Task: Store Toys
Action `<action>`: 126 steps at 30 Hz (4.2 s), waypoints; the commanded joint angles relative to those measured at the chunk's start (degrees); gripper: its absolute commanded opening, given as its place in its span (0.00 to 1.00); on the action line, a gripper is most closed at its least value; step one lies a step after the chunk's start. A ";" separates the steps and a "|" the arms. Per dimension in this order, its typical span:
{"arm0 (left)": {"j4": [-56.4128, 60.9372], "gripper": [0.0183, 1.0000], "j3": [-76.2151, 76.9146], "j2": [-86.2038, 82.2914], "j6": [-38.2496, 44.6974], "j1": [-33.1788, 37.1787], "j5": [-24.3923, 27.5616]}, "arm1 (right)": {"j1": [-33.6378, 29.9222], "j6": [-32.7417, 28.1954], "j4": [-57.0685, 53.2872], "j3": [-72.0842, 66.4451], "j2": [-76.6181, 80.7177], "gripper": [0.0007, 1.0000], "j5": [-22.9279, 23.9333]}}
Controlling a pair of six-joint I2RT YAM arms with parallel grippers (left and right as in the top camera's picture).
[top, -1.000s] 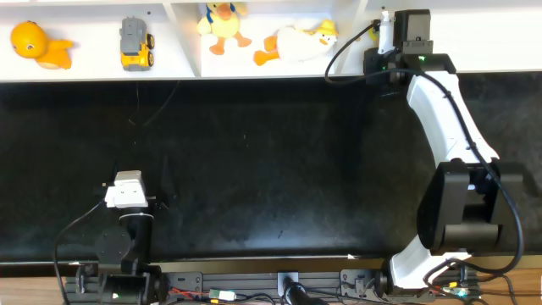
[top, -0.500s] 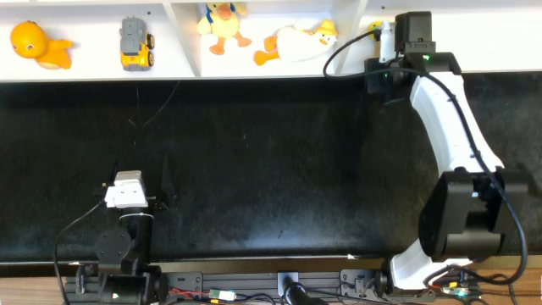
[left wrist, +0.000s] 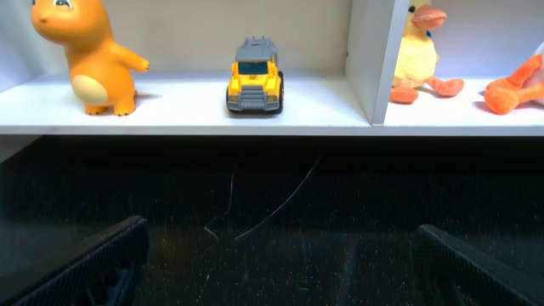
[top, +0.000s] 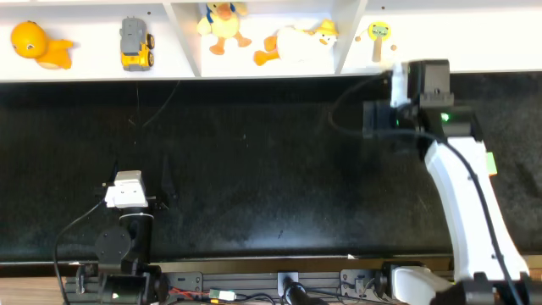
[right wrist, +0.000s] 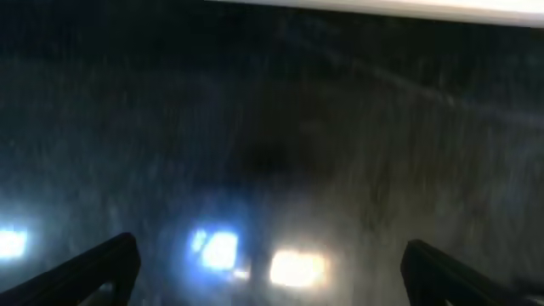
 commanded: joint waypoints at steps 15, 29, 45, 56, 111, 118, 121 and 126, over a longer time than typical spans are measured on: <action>-0.15 1.00 -0.04 -0.55 1.11 -0.15 -0.07 | -0.39 -0.02 -5.55 -2.38 -17.38 1.00 4.07; -0.15 1.00 -0.04 -0.55 1.11 -0.15 -0.07 | -0.39 -0.02 -5.03 -2.38 -18.23 1.00 4.00; -0.15 1.00 -0.04 -0.55 1.11 -0.15 -0.07 | -20.70 -17.99 -11.98 -2.38 -18.18 1.00 -8.74; -0.15 1.00 -0.04 -0.55 1.11 -0.15 -0.07 | -48.68 -49.42 -21.14 -2.38 -17.22 1.00 -15.32; -0.15 1.00 -0.04 -0.55 1.11 -0.15 -0.07 | -60.74 -49.92 1.70 -4.57 8.81 0.98 -30.82; -0.15 1.00 -0.04 -0.55 1.11 -0.15 -0.07 | -60.70 -49.96 4.37 -6.47 8.72 0.97 -27.76; -0.15 1.00 -0.07 -0.55 1.11 -0.15 -0.07 | -60.72 -50.14 5.62 -6.97 8.72 0.97 -26.27; -0.15 1.00 -0.07 -0.55 1.11 -0.15 -0.07 | -60.13 -50.14 5.84 -7.23 8.72 0.96 -25.90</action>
